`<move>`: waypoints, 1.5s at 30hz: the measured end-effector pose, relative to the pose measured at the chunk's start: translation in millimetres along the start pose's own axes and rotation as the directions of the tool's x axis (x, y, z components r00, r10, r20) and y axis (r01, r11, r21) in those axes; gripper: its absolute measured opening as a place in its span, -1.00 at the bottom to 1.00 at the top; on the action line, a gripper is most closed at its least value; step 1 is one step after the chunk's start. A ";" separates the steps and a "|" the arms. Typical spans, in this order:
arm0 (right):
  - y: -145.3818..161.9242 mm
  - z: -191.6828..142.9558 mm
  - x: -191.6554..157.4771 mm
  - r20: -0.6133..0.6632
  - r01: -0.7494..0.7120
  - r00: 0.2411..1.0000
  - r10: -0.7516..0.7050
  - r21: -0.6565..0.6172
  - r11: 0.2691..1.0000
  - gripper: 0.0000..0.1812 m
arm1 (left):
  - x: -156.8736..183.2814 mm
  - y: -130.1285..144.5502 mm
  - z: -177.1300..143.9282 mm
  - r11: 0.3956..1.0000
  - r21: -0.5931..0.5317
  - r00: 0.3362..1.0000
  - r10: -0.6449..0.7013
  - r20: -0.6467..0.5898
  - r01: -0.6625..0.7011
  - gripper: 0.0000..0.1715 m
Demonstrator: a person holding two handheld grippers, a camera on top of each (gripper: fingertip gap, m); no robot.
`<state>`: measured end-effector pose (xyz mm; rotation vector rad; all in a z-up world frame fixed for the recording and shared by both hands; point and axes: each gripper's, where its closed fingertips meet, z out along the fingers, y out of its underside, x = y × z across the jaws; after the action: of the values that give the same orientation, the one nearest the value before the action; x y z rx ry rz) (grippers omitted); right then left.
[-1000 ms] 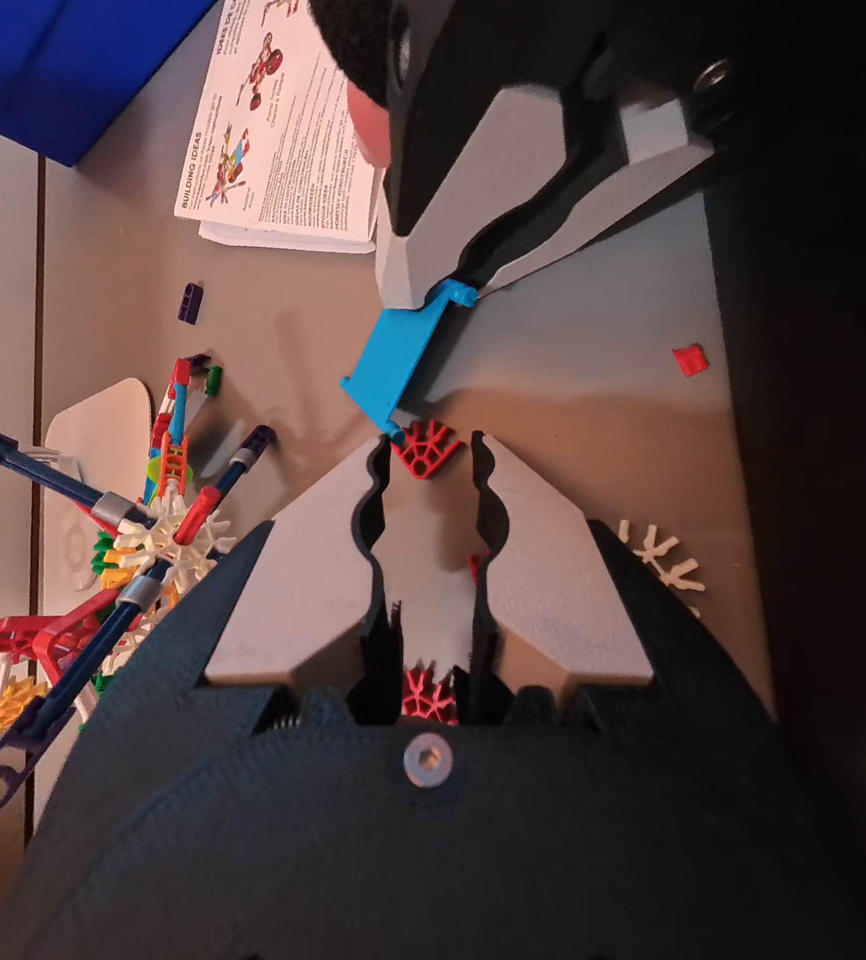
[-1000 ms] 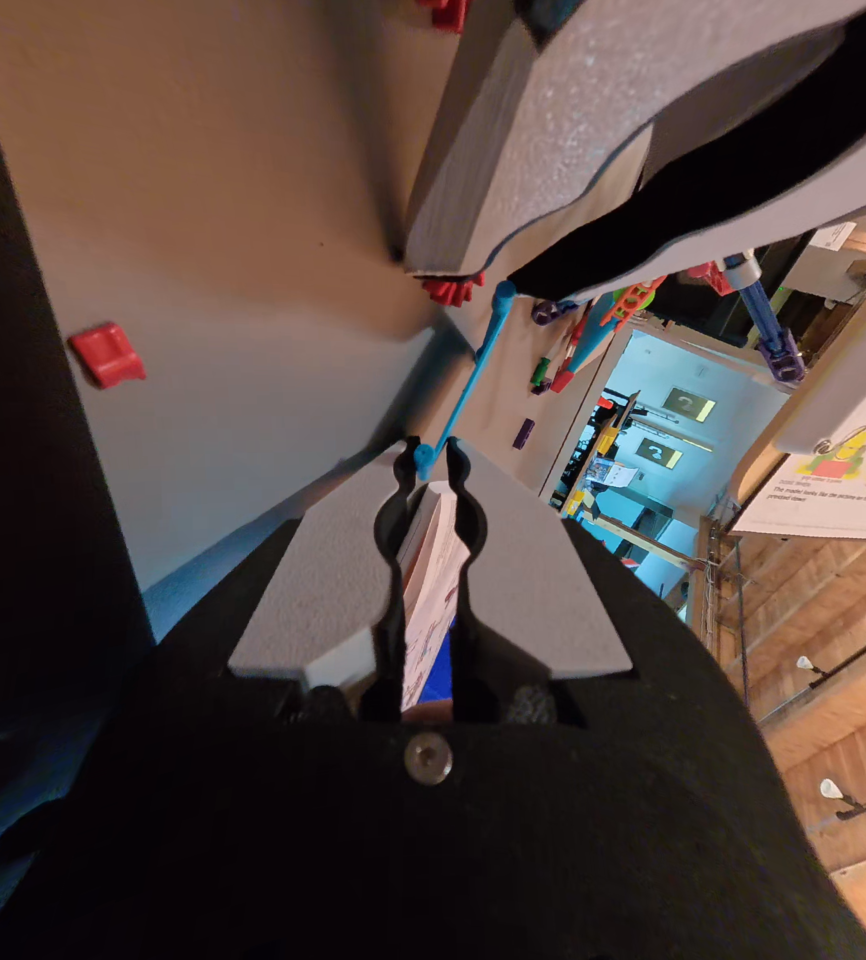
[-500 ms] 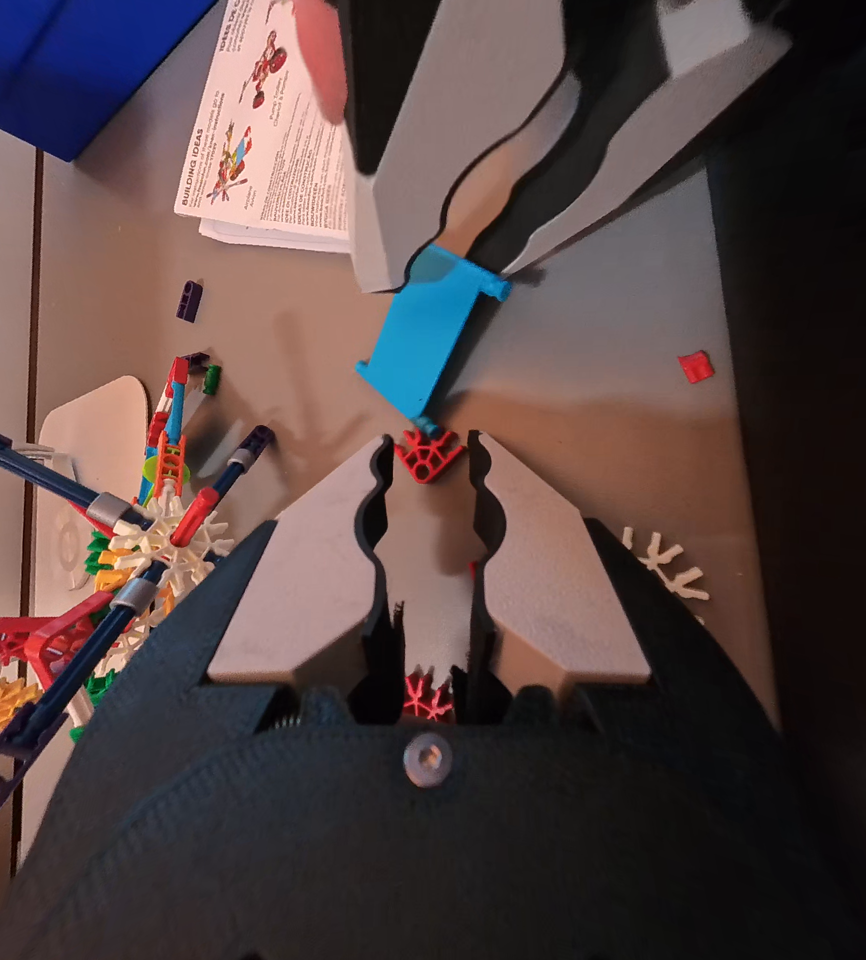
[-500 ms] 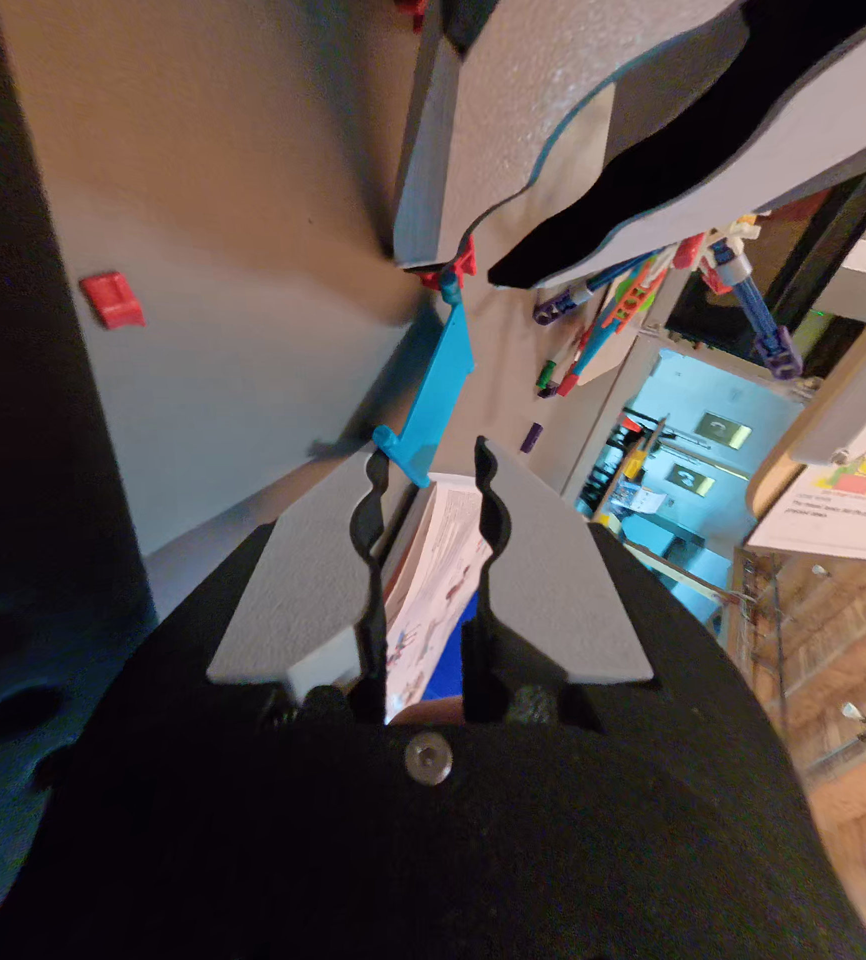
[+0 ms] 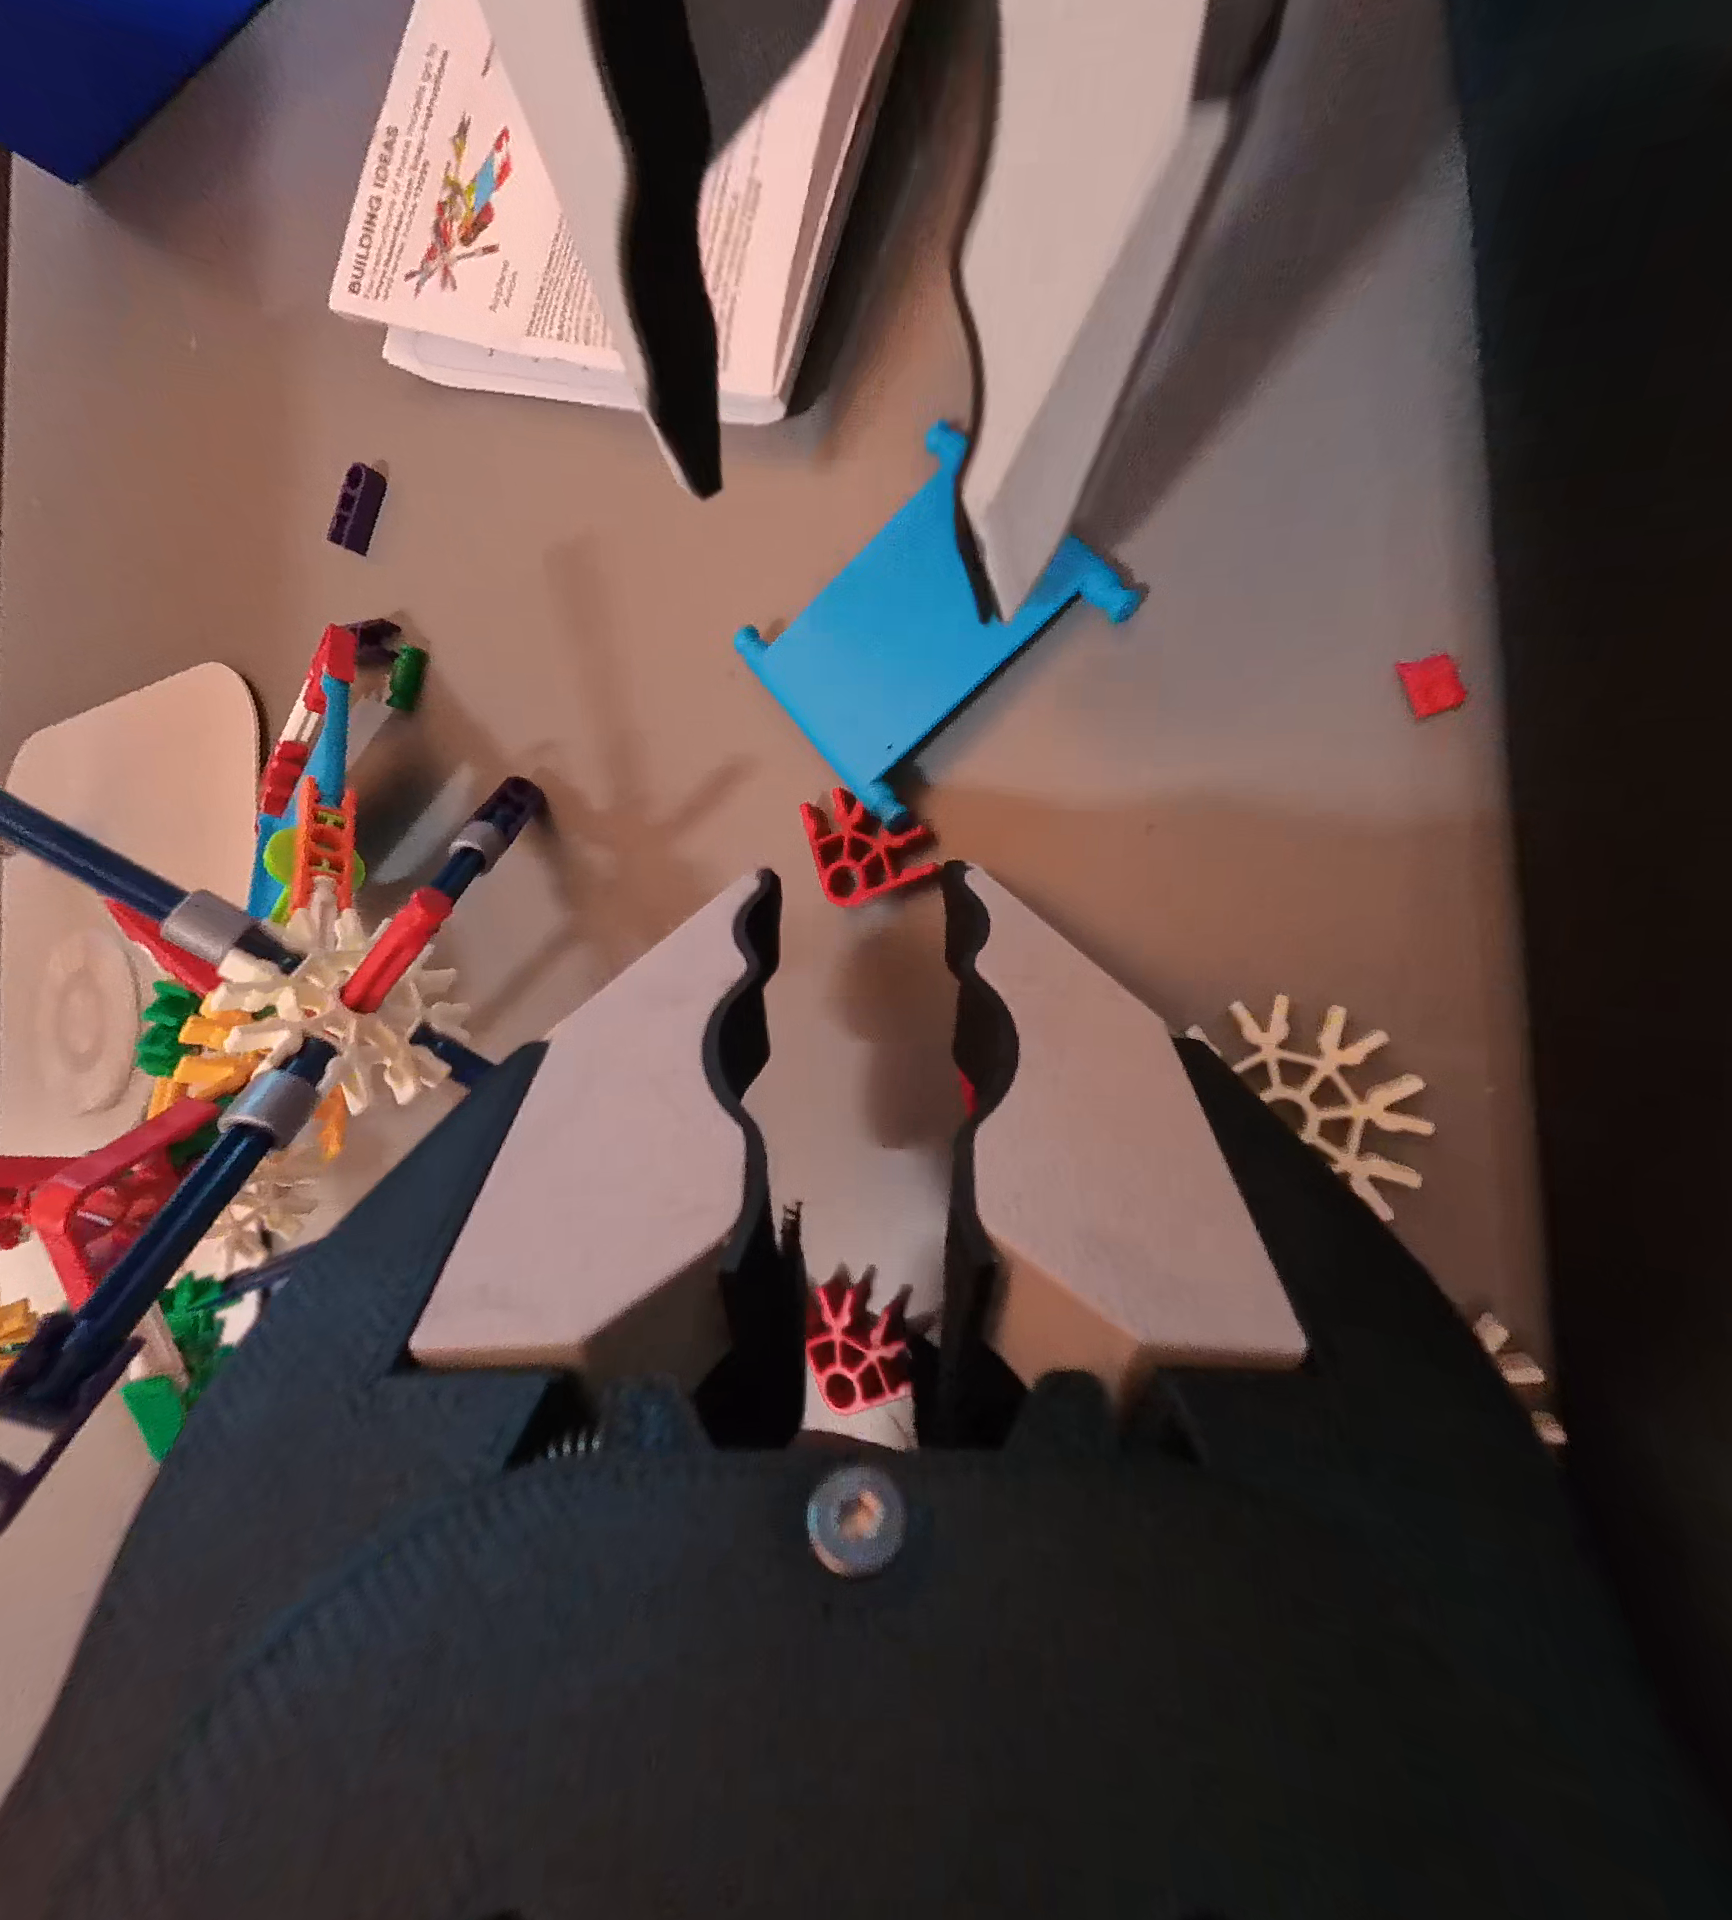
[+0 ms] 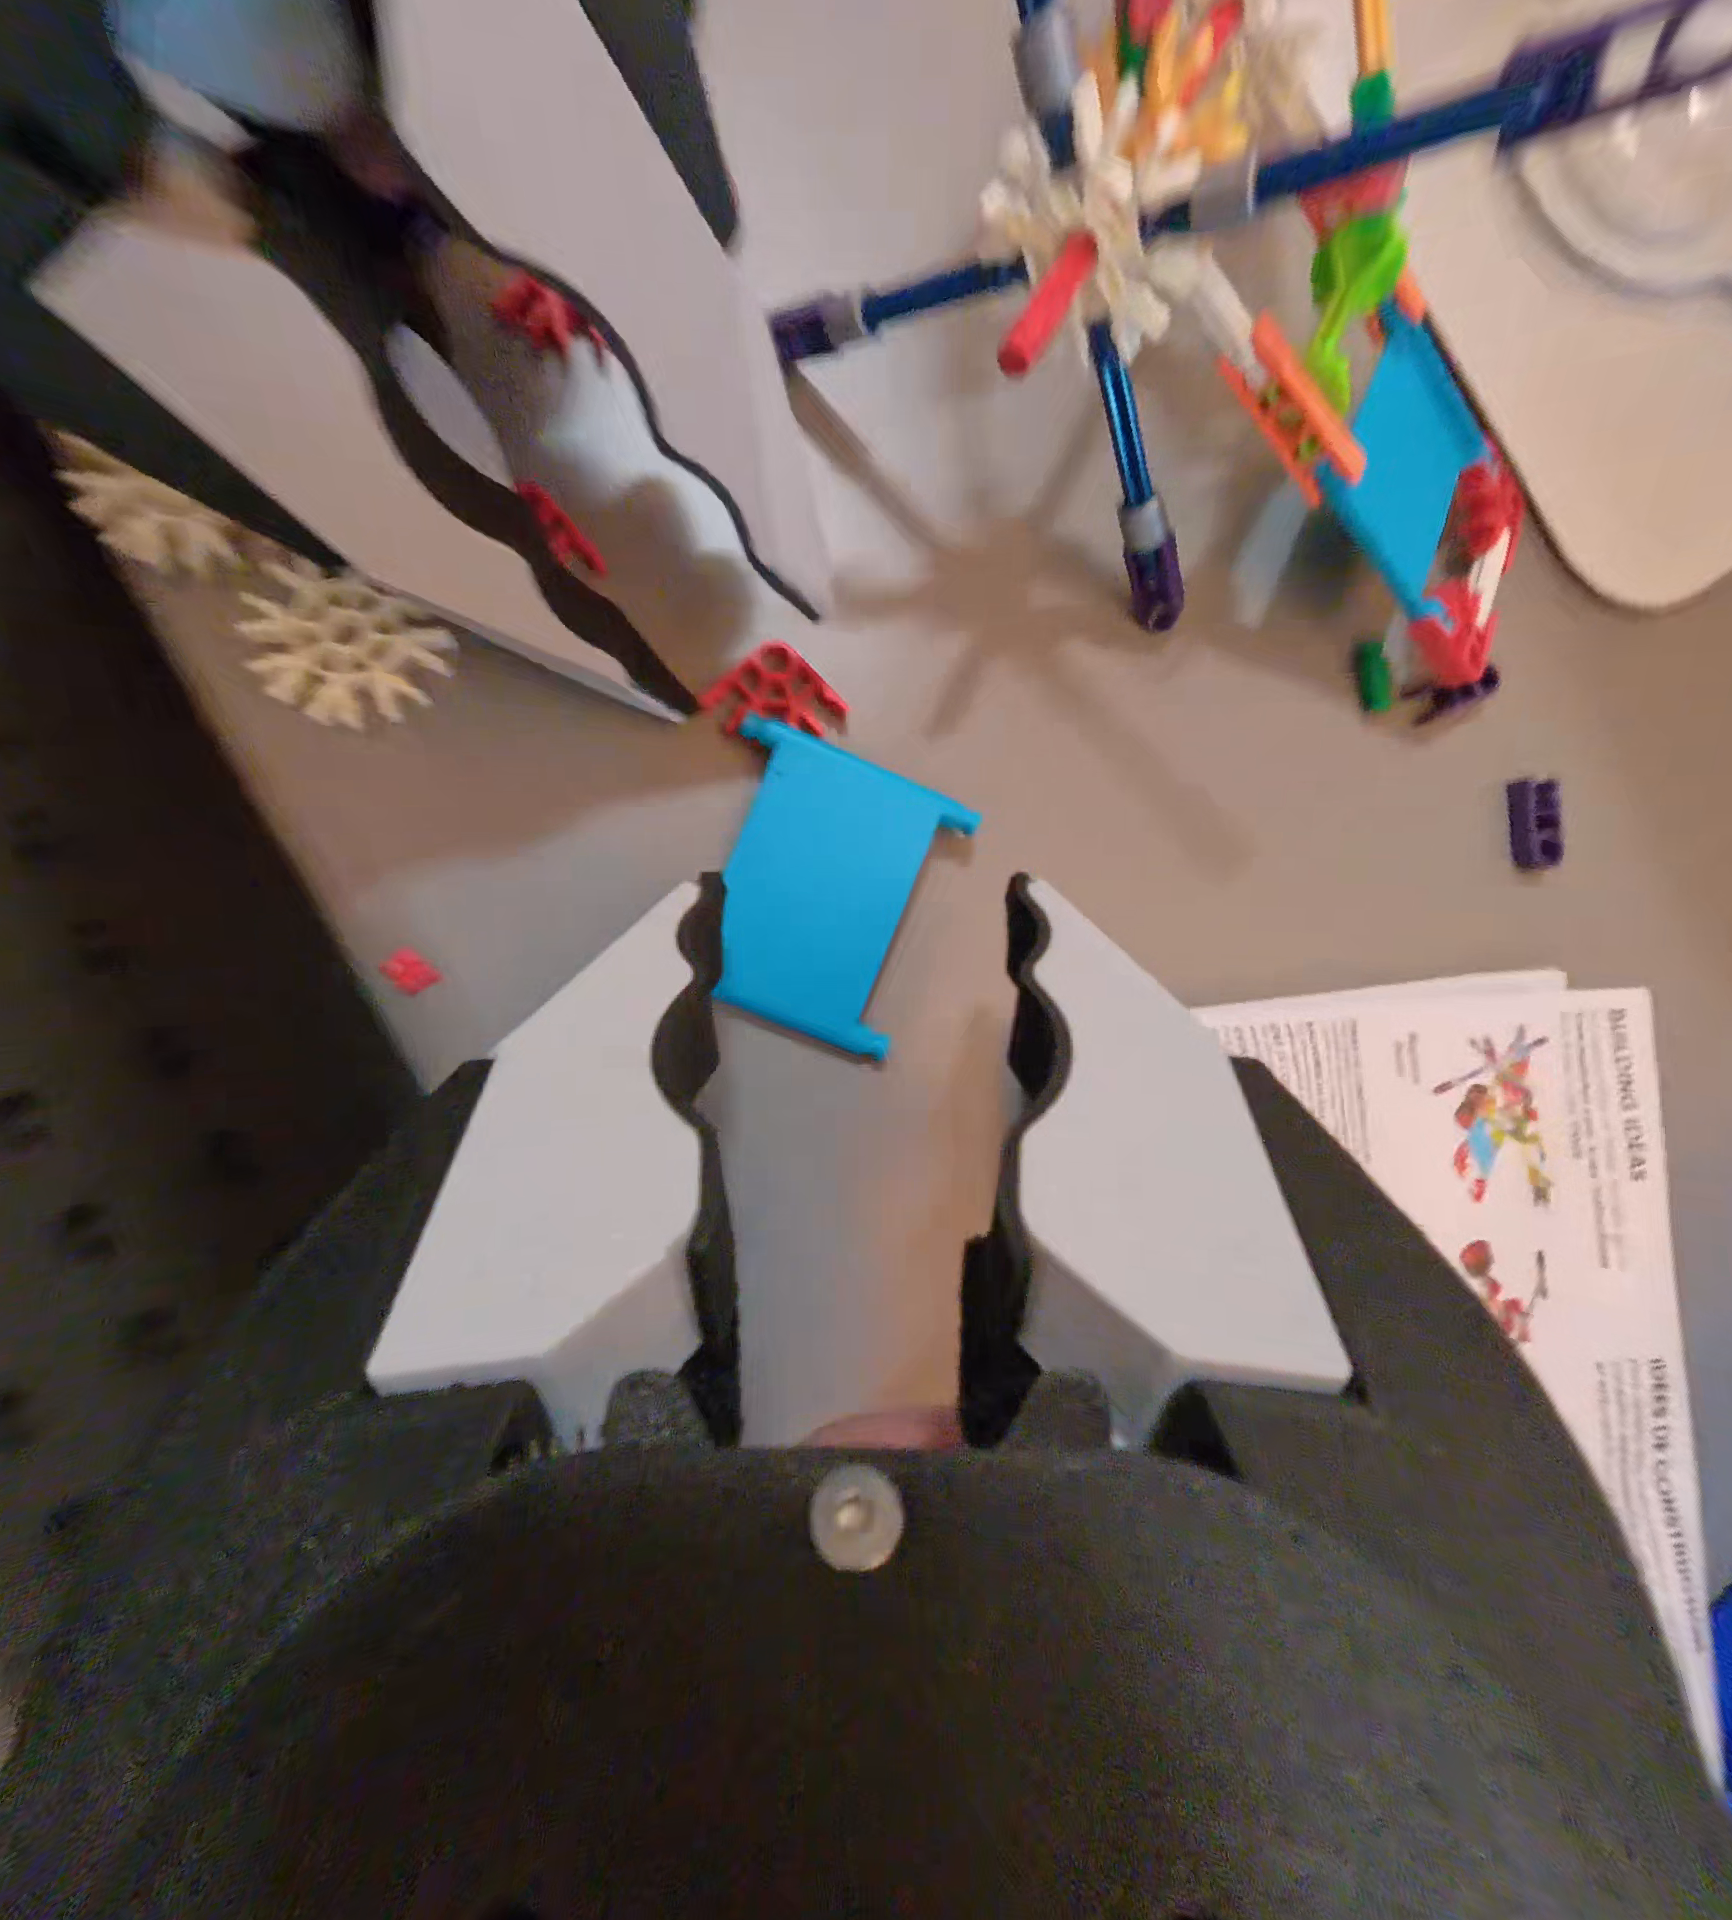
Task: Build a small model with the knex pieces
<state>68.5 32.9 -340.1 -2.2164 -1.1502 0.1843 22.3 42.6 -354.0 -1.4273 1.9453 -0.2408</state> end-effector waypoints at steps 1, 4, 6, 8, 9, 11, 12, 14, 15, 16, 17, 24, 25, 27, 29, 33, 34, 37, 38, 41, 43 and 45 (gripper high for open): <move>4.2 7.3 -1.1 0.001 -0.016 1.000 0.016 -0.013 1.000 -0.35 | 0.7 0.3 -0.1 1.000 0.002 1.000 -0.008 -0.008 0.008 -0.66; 4.1 18.7 -11.0 0.044 -0.072 0.996 0.071 0.001 0.997 -0.35 | 1.7 0.7 0.1 1.000 0.004 0.999 -0.026 -0.023 0.026 -0.68; 3.0 19.8 -11.3 0.045 -0.084 0.995 0.084 0.004 0.996 -0.40 | 3.8 0.9 0.4 0.999 0.004 0.998 -0.043 -0.043 0.044 -0.72; 2.7 20.0 -10.6 0.043 -0.088 0.995 0.088 0.005 0.996 -0.54 | 6.9 0.5 0.8 0.998 0.009 0.996 -0.058 -0.065 0.059 -0.79; 2.5 20.3 -9.6 0.041 -0.094 0.995 0.093 0.007 0.996 -0.54 | 8.5 -0.1 1.1 0.998 0.012 0.995 -0.062 -0.072 0.063 -0.82; 2.6 20.4 -5.5 0.027 -0.107 0.994 0.106 0.011 0.994 -0.55 | 9.0 -1.3 1.7 0.998 0.014 0.995 -0.064 -0.070 0.065 -0.82; 2.5 19.9 -4.3 0.026 -0.116 0.993 0.116 0.015 0.993 -0.55 | 9.6 -2.0 1.9 0.998 0.016 0.995 -0.067 -0.071 0.068 -0.83; 1.6 18.9 -2.1 0.031 -0.140 0.990 0.139 0.027 0.990 -0.55 | 12.2 -4.5 2.3 0.996 0.025 0.994 -0.078 -0.082 0.081 -0.82; 0.4 18.2 -1.2 0.040 -0.157 0.987 0.156 0.036 0.987 -0.55 | 13.9 -5.9 2.2 0.996 0.029 0.993 -0.078 -0.090 0.081 -0.81; -0.1 17.9 0.0 0.047 -0.172 0.984 0.170 0.041 0.984 -0.55 | 14.4 -6.5 2.3 0.997 0.030 0.993 -0.075 -0.089 0.078 -0.81; 0.6 18.1 2.5 0.044 -0.178 0.983 0.177 0.038 0.983 -0.55 | 14.0 -6.6 2.3 0.997 0.028 0.994 -0.073 -0.084 0.075 -0.80; 1.7 24.2 4.4 0.047 -0.148 0.988 0.148 -0.004 0.989 -0.55 | 11.5 -7.7 2.1 0.997 0.032 0.996 -0.067 -0.065 0.069 -0.71; 1.4 24.6 2.8 0.057 -0.146 0.988 0.146 -0.008 0.989 -0.55 | 11.6 -8.0 2.1 0.997 0.034 0.996 -0.064 -0.064 0.066 -0.71; 0.7 24.2 1.5 0.059 -0.133 0.989 0.133 -0.013 0.991 -0.55 | 11.4 -8.0 2.2 0.997 0.033 0.996 -0.061 -0.061 0.064 -0.70; -2.9 20.5 9.3 0.014 -0.123 0.992 0.123 0.012 0.992 -0.55 | 11.1 -8.1 2.3 0.998 0.035 0.997 -0.059 -0.058 0.061 -0.70; -5.5 16.1 5.9 0.057 -0.137 0.989 0.136 0.012 0.991 -0.55 | 10.4 -8.9 3.0 0.998 0.037 0.997 -0.055 -0.052 0.057 -0.69; -4.0 17.9 3.2 0.064 -0.127 0.990 0.127 -0.001 0.992 -0.55 | 10.1 -9.0 3.1 0.998 0.037 0.997 -0.054 -0.050 0.056 -0.69; -1.1 23.6 -3.2 0.068 -0.108 0.992 0.109 -0.025 0.994 -0.55 | 9.8 -8.9 3.0 0.998 0.036 0.998 -0.053 -0.046 0.055 -0.69; -0.9 24.5 -3.8 0.066 -0.105 0.992 0.107 -0.029 0.994 -0.55 | 9.6 -8.9 2.9 0.998 0.036 0.998 -0.050 -0.043 0.052 -0.68; -1.8 25.2 -4.2 0.072 -0.105 0.992 0.107 -0.032 0.994 -0.55 | 9.6 -8.9 2.9 0.998 0.035 0.998 -0.048 -0.042 0.049 -0.68; -2.7 26.0 -4.1 0.076 -0.110 0.991 0.112 -0.032 0.993 -0.55 | 9.7 -8.9 2.9 0.998 0.035 0.998 -0.046 -0.041 0.048 -0.68; -2.7 25.9 -4.5 0.076 -0.101 0.992 0.104 -0.033 0.994 -0.54 | 9.7 -8.9 2.8 0.998 0.035 0.998 -0.044 -0.039 0.045 -0.68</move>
<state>53.7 42.6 -359.7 -2.3140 -1.0868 0.3012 29.4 31.3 -355.5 -1.4537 1.9323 -0.3243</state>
